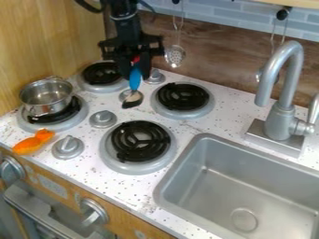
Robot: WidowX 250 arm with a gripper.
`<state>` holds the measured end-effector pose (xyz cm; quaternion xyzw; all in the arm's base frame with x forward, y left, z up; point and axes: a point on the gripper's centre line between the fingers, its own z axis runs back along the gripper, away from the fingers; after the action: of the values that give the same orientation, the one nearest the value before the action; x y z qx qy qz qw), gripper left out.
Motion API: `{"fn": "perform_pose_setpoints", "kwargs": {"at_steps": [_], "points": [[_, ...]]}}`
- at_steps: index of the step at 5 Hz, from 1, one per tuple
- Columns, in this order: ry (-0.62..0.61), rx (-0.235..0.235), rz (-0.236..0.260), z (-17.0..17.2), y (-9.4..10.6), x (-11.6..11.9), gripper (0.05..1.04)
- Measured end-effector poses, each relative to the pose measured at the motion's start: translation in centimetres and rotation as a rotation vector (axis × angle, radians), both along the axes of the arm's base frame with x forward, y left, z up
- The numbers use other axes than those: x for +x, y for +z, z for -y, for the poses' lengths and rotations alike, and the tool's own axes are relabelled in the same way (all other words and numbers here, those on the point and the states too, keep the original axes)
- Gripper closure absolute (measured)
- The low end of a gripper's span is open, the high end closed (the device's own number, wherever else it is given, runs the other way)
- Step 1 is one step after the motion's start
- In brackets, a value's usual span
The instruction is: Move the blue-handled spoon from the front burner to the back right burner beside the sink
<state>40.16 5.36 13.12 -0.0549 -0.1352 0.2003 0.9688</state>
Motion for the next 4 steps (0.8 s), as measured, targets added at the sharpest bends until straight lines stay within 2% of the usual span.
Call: {"fn": "perform_pose_setpoints", "kwargs": {"at_steps": [1, 2, 3, 4], "points": [[0.126, -0.021, -0.006, 1.1, -0.6, 0.6, 0.617], [0.203, -0.029, 0.015, 2.3, -1.7, 1.7, 0.616], [0.15, -0.001, 0.096, 4.6, -2.1, 3.0, 0.616], [0.091, 0.027, 0.086, 6.6, -5.1, 4.6, 0.616]]}}
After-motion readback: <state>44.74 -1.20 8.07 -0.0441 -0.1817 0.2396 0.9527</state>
